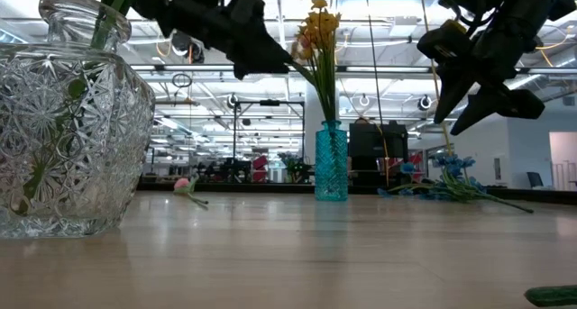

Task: Sort flowers into vase by color
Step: Put the yellow flowers into the blue vase, then put the blue flowers into the transparent vase

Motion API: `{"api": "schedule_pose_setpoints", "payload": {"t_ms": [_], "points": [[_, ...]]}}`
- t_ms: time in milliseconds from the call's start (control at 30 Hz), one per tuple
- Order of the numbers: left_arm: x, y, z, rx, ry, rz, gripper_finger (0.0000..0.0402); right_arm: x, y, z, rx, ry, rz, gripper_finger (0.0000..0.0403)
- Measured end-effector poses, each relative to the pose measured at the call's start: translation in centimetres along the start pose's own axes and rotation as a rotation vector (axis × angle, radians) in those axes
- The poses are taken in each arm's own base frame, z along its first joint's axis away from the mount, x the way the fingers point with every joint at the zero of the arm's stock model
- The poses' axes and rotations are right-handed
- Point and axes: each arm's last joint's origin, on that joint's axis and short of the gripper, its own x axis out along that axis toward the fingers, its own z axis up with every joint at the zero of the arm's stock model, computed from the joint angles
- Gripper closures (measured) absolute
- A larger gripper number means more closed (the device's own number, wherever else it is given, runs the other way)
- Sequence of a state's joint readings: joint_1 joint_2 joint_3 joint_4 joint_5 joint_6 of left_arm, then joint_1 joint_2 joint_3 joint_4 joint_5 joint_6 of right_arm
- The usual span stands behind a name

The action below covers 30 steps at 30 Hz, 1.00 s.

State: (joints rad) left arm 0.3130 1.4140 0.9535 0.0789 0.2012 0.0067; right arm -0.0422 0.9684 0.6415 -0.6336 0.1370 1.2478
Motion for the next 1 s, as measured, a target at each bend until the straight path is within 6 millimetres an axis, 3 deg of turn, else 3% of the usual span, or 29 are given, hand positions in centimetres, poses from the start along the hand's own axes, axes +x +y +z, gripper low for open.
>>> {"api": "schedule_pose_setpoints", "payload": {"t_ms": [200, 500, 733, 1000], "points": [[-2.4, -0.5, 1.1, 0.0, -0.016, 0.0, 0.0223, 0.0, 0.3, 0.1, 0.002, -0.01, 0.03, 0.0261], [-6.0, -1.2, 1.7, -0.207, 0.016, 0.016, 0.0223, 0.0, 0.3, 0.2, 0.004, -0.037, 0.021, 0.0261], [-7.7, -1.5, 0.3, -0.298, 0.181, 0.042, 0.0224, 0.0, 0.2, 0.3, -0.002, -0.063, 0.011, 0.0261], [-8.6, -1.8, -2.6, -0.299, 0.211, 0.054, 0.0252, 0.0, 0.1, 0.3, -0.006, -0.06, 0.001, 0.0261]]}}
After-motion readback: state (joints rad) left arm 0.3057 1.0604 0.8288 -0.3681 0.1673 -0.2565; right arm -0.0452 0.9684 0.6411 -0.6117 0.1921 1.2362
